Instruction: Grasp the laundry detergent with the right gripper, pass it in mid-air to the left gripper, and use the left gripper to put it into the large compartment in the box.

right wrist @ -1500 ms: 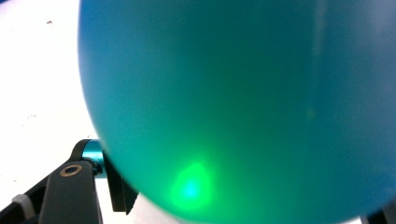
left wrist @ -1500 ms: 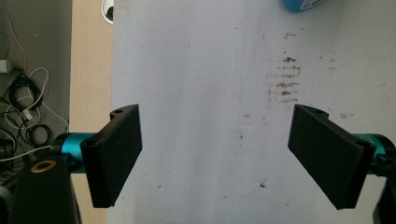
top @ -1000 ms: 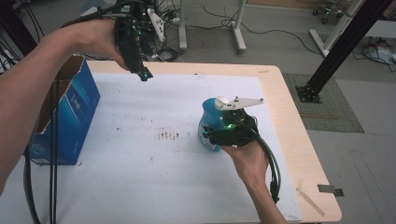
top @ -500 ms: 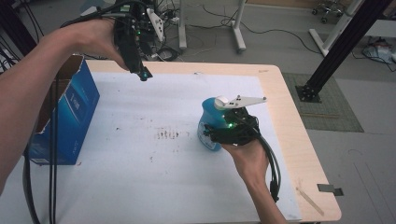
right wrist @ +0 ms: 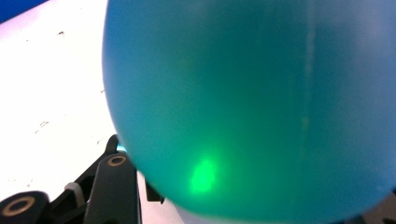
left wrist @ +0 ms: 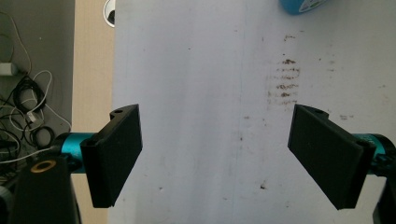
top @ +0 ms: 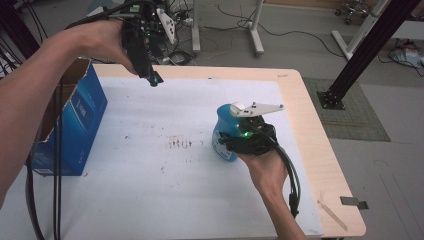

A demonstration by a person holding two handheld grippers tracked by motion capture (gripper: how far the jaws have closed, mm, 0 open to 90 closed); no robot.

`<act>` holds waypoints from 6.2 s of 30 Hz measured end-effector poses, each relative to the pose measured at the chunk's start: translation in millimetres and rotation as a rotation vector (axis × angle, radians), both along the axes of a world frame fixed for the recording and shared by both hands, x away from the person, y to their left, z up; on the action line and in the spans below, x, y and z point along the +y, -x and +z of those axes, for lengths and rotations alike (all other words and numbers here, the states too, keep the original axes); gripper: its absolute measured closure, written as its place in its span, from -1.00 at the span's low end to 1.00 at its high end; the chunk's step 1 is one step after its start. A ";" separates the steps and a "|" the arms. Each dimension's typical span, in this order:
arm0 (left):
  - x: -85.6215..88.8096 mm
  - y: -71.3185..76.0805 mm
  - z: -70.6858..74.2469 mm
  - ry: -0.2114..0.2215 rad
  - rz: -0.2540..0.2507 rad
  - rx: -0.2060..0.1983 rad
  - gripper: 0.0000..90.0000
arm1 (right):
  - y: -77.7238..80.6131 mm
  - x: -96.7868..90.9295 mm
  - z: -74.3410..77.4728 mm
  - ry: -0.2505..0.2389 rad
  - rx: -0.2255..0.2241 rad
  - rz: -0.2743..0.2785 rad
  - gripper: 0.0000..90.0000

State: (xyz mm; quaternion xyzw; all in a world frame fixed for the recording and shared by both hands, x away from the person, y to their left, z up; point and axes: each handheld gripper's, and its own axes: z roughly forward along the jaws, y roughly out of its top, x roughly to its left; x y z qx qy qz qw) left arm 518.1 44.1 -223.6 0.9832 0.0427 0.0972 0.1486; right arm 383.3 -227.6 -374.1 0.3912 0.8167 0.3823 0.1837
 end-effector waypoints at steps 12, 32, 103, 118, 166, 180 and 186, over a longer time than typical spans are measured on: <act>-1.7 16.4 15.9 0.041 -0.044 -0.019 -0.61 | 1.3 -0.5 7.7 0.017 -0.020 0.067 0.07; -36.2 95.9 42.2 0.096 -0.167 0.145 -0.61 | -14.7 51.6 86.6 0.054 -0.054 0.750 0.06; -53.4 104.8 5.4 0.069 -0.115 0.171 -0.25 | -21.4 75.0 74.8 0.048 -0.008 0.788 0.05; -53.9 103.8 4.6 0.065 -0.136 0.147 -0.16 | -22.4 74.4 72.3 0.039 -0.008 0.786 0.04; -30.4 103.3 28.4 0.064 -0.088 0.124 -0.16 | -21.2 52.6 79.4 -0.018 0.020 0.709 -0.53; 17.5 97.6 83.2 0.083 0.041 0.090 -0.16 | -16.1 22.7 85.6 0.047 0.038 0.631 -0.72; 64.8 93.9 120.0 0.098 0.187 0.056 -0.16 | -13.6 3.6 86.2 0.215 0.086 0.558 -0.72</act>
